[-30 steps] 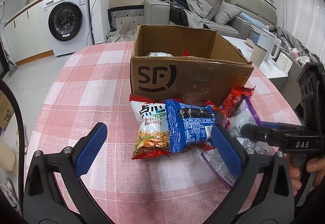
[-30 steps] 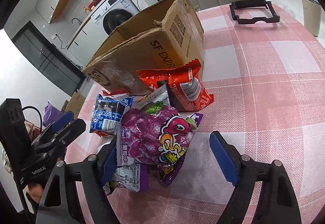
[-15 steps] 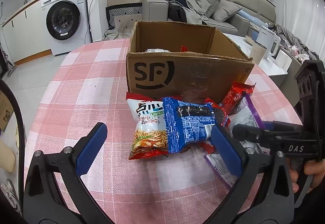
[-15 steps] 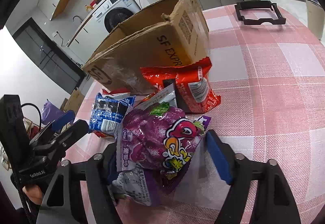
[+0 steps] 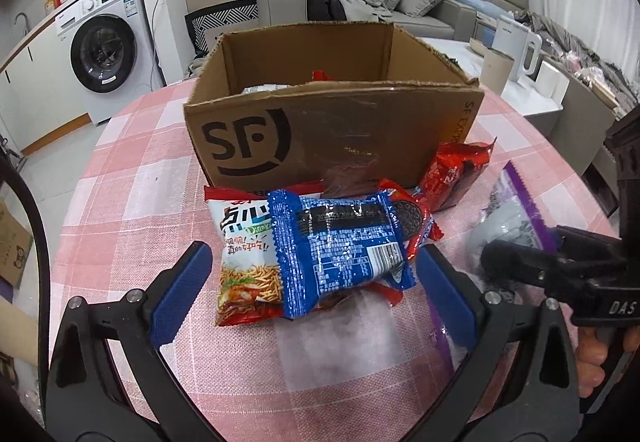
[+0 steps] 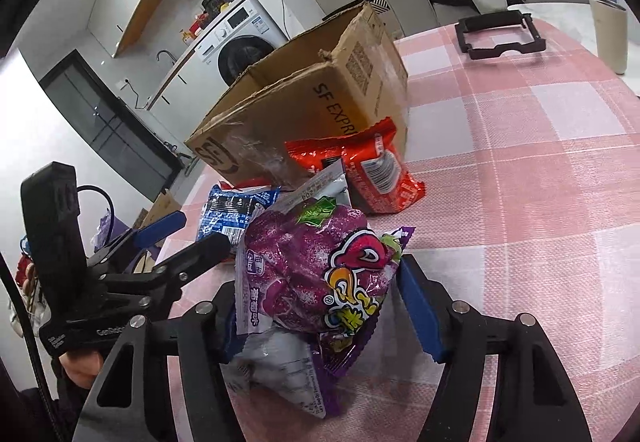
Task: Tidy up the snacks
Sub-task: 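Close left tool on the blue Oreo pack while right tool grips the purple grape candy bag, then release the Oreo pack and grasp the yellow-red noodle snack bag with left tool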
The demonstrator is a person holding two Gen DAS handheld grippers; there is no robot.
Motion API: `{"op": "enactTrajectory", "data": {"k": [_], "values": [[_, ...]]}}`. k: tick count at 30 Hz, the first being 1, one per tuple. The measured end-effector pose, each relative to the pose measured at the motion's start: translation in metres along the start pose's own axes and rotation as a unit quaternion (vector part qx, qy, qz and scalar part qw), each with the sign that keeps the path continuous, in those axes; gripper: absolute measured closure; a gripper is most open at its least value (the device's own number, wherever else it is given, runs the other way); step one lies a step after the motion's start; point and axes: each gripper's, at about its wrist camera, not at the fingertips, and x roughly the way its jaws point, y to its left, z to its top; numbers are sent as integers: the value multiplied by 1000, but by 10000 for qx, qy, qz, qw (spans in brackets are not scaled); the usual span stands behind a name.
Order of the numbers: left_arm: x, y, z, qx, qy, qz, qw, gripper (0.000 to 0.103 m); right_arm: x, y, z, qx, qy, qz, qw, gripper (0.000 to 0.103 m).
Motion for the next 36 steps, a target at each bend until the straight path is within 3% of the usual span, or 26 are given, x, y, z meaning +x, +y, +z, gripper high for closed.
{"op": "enactTrajectory", "data": {"k": [6,9,14,23,36], "values": [[17,-8,0,130,216,128,9996,4,3,0,-8,-115,18,-109,9999,35],[21,-10,3,210,284,198,9992,11,0,1,-9,-165,-46,-74,9998,35],[21,-13,4,399,356,369,9979,37,-1,-3,-10,-108,-75,6,9999,35],[9,-7,8,325,255,253,9988,69,-3,-6,-10,-72,-125,131,9998,35],[14,-6,9,312,359,403,9981,67,-2,-10,-9,25,-106,201,9997,35]]}}
